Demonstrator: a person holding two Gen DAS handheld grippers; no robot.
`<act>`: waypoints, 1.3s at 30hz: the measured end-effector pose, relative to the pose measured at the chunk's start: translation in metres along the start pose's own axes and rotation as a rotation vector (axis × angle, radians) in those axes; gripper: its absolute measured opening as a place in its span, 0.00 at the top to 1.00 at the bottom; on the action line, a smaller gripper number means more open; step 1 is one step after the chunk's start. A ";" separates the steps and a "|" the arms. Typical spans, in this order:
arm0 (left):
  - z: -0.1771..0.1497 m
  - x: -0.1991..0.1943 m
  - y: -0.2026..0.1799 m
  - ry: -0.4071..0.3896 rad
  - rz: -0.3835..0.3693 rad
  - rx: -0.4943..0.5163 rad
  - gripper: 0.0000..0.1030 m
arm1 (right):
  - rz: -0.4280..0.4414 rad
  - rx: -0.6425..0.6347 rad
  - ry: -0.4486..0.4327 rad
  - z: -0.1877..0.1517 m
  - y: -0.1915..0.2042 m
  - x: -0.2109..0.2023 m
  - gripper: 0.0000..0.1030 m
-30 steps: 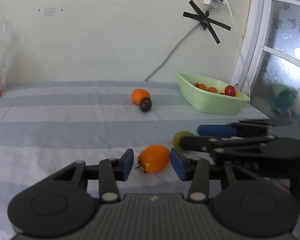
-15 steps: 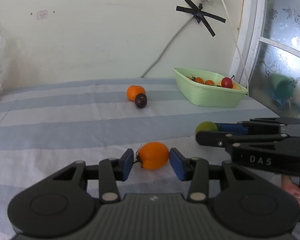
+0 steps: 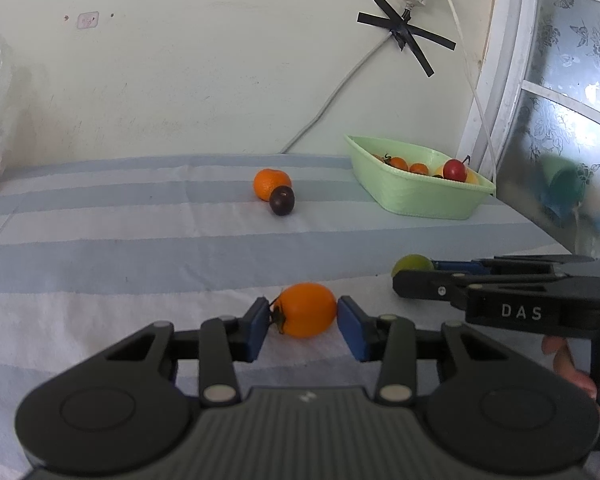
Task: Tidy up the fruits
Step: 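Hold the orange fruit and green tomato above the table with both grippers, then carry the orange fruit and green tomato over the green basin with both grippers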
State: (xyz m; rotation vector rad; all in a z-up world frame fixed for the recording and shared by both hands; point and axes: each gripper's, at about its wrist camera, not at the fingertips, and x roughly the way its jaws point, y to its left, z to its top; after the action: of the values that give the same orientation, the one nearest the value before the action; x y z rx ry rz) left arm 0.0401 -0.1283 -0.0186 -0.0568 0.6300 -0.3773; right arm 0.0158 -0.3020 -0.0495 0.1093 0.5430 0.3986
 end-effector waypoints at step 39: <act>0.143 0.065 -0.083 -0.074 -0.173 0.095 0.65 | -0.238 0.095 -0.282 0.061 -0.096 -0.045 0.70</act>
State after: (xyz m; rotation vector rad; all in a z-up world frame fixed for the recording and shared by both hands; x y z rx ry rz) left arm 0.1447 -0.2378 0.0739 -0.0341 0.5351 -0.5700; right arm 0.0452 -0.4074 0.0047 0.1870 0.2912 0.1218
